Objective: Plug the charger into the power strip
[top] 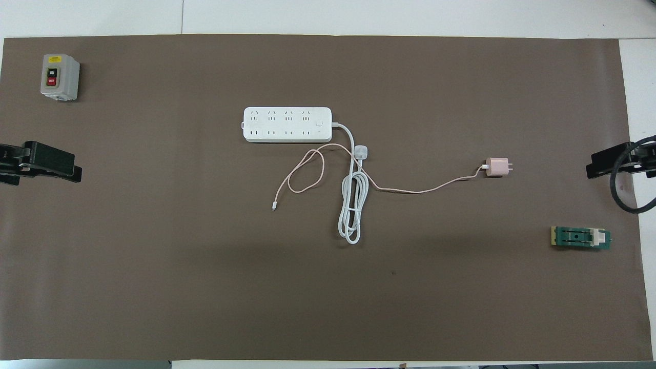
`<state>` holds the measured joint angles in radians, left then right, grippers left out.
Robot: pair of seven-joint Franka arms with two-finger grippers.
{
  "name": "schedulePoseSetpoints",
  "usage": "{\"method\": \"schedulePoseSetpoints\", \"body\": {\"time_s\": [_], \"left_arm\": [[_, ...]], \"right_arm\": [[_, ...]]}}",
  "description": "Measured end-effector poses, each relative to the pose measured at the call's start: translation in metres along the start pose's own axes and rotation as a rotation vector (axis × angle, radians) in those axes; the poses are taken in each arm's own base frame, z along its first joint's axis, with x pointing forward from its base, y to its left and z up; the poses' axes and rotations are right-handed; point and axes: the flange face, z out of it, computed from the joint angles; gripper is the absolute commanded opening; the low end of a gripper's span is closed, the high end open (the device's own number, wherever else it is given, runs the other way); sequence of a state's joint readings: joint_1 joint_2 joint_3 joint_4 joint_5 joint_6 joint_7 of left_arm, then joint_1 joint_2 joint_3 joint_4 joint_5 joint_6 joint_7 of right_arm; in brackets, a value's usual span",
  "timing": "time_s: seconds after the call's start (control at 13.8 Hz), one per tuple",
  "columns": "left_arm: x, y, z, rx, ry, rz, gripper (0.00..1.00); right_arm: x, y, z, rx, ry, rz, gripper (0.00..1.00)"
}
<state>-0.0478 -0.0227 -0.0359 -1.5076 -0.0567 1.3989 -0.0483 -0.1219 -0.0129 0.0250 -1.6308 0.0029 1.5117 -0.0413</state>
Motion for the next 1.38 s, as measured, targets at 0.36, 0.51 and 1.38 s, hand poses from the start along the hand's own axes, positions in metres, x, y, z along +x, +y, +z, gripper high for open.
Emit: {"method": "schedulePoseSetpoints", "body": {"time_s": [0.36,0.51,1.38], "left_arm": [[0.0,-0.01,-0.002,-0.001,0.004,-0.019,1.0],[0.0,-0.015,-0.002,-0.002,0.004,-0.027,1.0],[0.031,0.009,0.029,0.005,-0.05,0.022,1.0]], "right_arm": [[0.021,0.036,0.065,0.23,-0.149,0.497,1.0],[0.038,0.046,0.1,0.302,-0.237,0.677,1.0],[0.085,0.086,0.293,0.528,-0.536,1.206,1.0]]}}
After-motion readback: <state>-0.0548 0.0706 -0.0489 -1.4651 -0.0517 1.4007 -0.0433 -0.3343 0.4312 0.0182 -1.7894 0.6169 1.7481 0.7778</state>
